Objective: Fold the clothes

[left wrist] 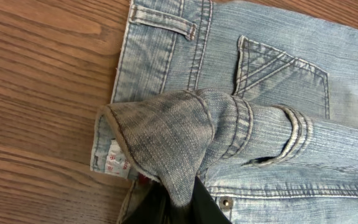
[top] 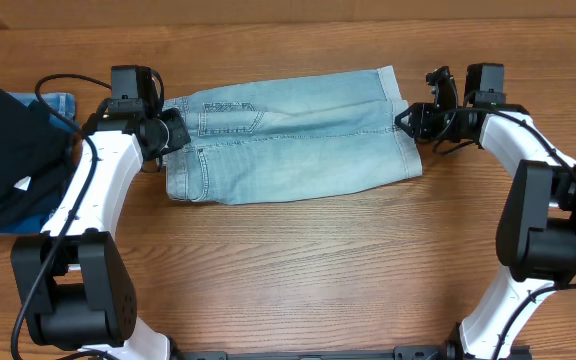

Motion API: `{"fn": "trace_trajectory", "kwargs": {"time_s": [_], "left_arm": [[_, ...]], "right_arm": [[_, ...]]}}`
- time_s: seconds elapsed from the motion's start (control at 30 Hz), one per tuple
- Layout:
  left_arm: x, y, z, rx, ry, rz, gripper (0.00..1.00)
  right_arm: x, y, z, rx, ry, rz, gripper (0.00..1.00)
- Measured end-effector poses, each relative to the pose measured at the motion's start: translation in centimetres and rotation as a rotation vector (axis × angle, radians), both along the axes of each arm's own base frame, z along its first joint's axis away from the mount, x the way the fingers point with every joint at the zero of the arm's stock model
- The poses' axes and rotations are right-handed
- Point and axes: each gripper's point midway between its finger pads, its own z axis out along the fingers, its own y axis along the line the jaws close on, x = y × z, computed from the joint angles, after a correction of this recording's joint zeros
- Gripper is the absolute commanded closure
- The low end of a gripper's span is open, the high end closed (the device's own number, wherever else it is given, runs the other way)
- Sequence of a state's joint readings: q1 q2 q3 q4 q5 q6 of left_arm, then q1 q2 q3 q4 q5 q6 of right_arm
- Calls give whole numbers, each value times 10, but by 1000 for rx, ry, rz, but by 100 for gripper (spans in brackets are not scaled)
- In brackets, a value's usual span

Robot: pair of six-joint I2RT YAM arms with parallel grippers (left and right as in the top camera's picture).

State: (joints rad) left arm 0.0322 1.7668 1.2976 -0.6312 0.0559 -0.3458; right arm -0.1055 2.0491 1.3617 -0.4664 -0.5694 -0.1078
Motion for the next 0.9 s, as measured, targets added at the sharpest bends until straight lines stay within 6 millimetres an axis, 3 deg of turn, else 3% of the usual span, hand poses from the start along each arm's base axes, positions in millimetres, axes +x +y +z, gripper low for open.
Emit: {"fn": "trace_trajectory", "kwargs": {"time_s": [0.07,0.17,0.3,0.47,0.67,0.73,0.8,0.9], "left_arm": [[0,0,0,0,1,0,88],[-2,0,-1,-1,10,0,89],[-5,-1,-2,-3,22,-1,89],[-6,-1,-3,-4,25,-2,89],[-6,-1,-3,-4,27,-2,89],[-6,-1,-3,-4,27,-2,89],[-6,-1,-3,-4,28,-2,89],[-7,-1,-4,-4,34,-2,89]], "right_arm": [[-1,9,0,-5,-5,27,92],[-1,22,0,-11,-14,58,96],[-2,21,-2,-31,-10,54,96],[0,19,-3,-48,-16,51,74],[-1,18,-13,-52,4,49,71],[0,20,-19,-36,5,56,61],[0,26,-16,-3,-6,73,59],[-1,33,-11,42,-12,98,44]]}}
